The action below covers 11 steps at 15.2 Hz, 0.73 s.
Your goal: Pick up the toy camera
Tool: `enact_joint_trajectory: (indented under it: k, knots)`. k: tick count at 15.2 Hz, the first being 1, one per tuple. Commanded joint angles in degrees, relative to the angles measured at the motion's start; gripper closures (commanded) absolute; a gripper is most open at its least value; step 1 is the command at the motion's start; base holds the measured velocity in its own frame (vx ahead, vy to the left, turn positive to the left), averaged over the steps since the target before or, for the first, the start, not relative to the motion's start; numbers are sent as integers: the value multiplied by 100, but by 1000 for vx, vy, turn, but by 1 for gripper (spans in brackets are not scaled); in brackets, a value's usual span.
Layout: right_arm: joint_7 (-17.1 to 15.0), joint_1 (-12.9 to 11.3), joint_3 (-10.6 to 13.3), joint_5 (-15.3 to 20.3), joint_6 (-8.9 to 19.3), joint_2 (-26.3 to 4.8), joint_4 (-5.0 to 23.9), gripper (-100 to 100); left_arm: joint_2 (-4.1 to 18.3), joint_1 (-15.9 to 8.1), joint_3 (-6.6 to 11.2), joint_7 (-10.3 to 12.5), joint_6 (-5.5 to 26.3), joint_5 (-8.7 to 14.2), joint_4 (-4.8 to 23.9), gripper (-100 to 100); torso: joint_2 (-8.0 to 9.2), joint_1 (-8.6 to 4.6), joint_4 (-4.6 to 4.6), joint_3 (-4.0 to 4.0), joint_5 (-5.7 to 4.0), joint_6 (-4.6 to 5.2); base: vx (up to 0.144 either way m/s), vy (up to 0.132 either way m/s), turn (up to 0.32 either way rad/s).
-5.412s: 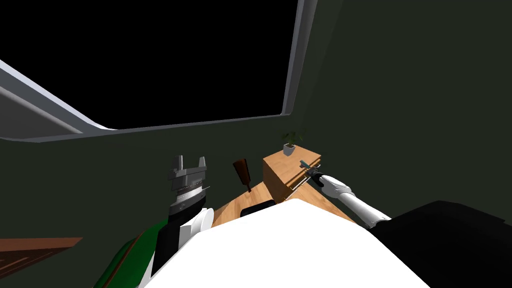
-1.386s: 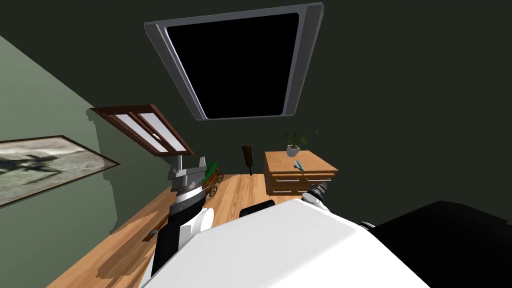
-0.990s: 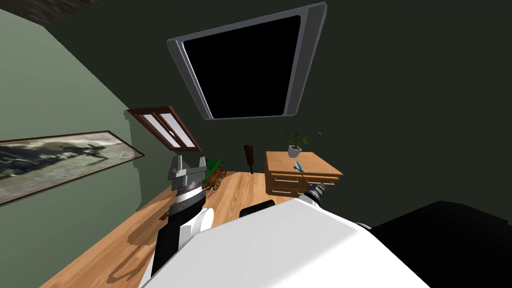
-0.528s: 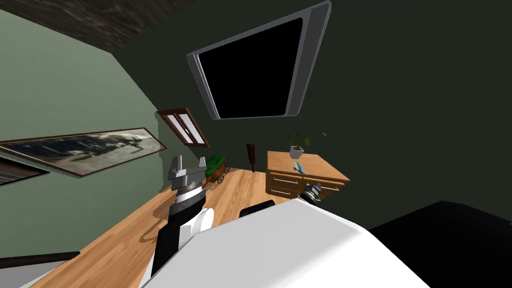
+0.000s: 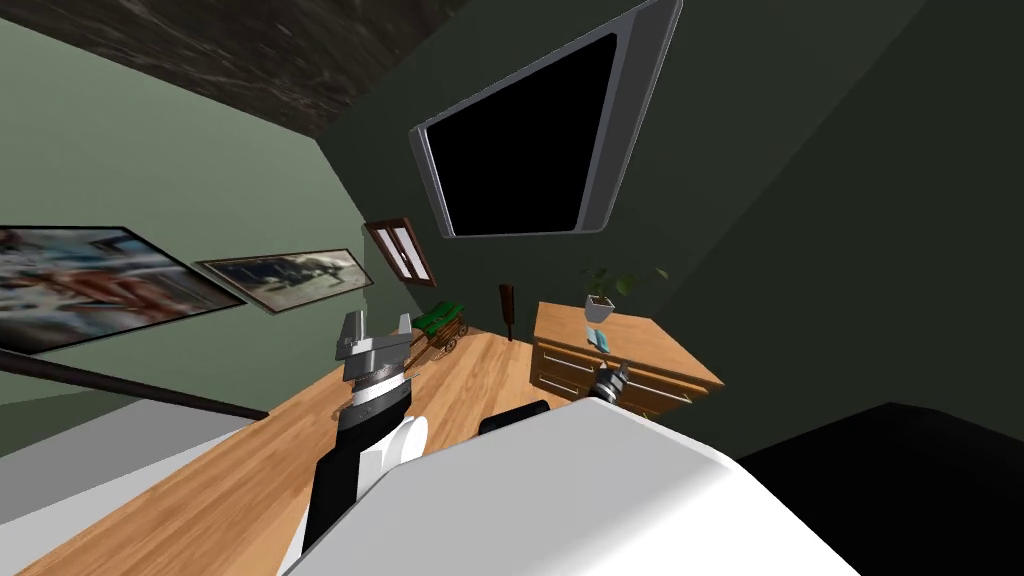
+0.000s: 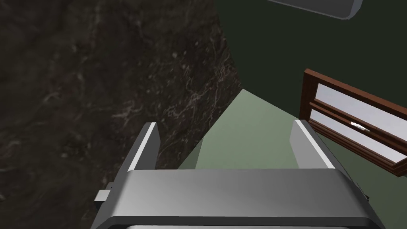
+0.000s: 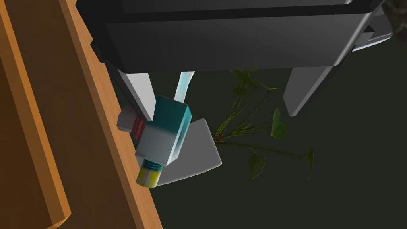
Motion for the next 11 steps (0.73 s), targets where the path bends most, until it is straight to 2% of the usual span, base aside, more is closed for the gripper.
enact_joint_trajectory:
  k: [1,4,6,11]
  knots:
    - [-176,-36,137,223,271,127,24,-100,0,0,0,0,0,0,0,0,0,0,0,0,0,0,-85,-129,271]
    - [-273,-75,229,373,422,220,44,-100,0,0,0,0,0,0,0,0,-10,-2,-2,-6,0,-2,-69,-148,263]
    - [-440,-156,394,644,672,389,79,-100,0,0,0,0,0,0,0,0,-22,-2,-4,-12,-1,-1,-41,-146,277]
    - [-571,-232,533,870,858,531,108,-100,0,1,0,0,0,0,0,0,-46,-5,-9,-26,0,0,-13,-146,194]
